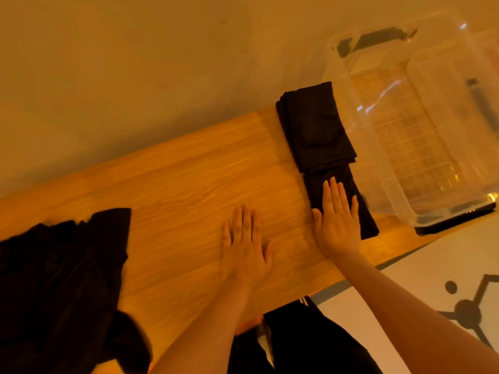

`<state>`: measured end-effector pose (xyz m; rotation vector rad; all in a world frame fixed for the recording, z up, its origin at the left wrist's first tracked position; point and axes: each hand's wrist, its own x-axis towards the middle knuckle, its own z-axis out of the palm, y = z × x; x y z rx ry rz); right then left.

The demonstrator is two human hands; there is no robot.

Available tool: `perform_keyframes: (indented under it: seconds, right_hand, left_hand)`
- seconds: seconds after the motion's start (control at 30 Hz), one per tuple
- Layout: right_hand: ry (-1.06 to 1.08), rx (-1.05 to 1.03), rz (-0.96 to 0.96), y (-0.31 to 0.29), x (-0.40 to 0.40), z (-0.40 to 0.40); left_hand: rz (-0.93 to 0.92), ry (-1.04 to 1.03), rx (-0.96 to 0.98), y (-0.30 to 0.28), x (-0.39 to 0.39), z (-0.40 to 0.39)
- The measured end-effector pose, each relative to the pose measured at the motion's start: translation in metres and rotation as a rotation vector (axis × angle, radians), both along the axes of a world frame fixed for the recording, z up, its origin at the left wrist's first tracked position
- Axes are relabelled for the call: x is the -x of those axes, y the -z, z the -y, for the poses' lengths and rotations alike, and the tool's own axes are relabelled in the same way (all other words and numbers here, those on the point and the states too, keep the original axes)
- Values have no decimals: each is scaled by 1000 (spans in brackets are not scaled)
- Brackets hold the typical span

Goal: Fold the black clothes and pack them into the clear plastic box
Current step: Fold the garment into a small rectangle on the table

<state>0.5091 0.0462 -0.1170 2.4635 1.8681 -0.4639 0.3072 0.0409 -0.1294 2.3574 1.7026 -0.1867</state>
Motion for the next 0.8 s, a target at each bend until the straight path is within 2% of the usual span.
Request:
perform_keyframes:
  seconds: [0.33, 0.43, 0.5, 0.6, 0.7, 0.8]
  right_hand:
    - [-53, 48, -15, -5, 1, -3]
    - [-93, -21, -79, -19, 15, -7]
    - [-219, -78, -171, -31, 42, -13]
    - [-549, -62, -308, -50, 112, -26]
    - [-838, 59, -317, -54, 191, -44]
    - [-1050, -16, -277, -50, 263, -60]
  left_hand:
    - [8, -28, 72, -10, 4, -1]
    - [27, 18, 74, -24, 20, -7]
    - [70, -18, 60, -37, 41, -12]
    - [126, -229, -21, -58, 92, -11]
    - [-6, -444, -93, -77, 165, 1]
    - [-75, -613, -85, -86, 240, 24]
